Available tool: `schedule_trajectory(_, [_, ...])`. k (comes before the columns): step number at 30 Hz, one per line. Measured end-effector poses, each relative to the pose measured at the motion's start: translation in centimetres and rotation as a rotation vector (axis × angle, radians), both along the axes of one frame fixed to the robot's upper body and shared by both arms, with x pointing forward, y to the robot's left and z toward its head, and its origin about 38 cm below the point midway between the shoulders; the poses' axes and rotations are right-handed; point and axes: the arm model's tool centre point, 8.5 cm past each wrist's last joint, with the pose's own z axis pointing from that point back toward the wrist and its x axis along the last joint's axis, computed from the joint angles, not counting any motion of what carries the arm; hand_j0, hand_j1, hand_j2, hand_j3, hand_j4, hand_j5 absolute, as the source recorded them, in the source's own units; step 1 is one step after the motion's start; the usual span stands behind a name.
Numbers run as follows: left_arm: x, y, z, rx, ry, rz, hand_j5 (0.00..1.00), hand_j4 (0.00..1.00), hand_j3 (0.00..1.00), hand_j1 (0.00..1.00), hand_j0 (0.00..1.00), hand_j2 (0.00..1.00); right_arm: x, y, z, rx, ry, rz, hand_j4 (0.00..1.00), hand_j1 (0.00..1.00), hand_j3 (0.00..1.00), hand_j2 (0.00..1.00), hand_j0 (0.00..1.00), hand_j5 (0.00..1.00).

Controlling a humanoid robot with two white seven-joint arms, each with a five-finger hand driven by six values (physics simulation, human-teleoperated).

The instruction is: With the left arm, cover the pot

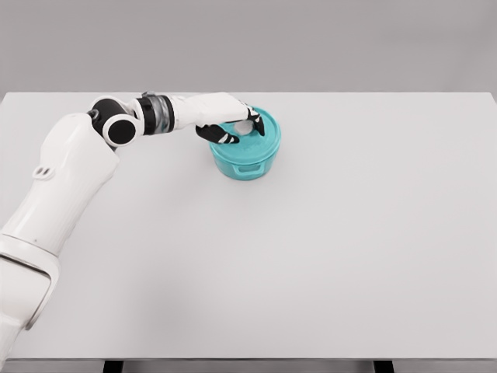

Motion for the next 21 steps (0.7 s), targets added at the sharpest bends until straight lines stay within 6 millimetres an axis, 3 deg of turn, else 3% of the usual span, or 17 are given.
schedule_trajectory(21, [0.06, 0.05, 0.25, -0.002, -0.005, 0.001, 0.78, 0.78, 0.78, 0.78, 0.78, 0.78, 0.0, 0.0, 0.0, 0.0, 0.0, 0.0, 1.0, 1.0, 1.0, 1.0, 1.0, 1.0])
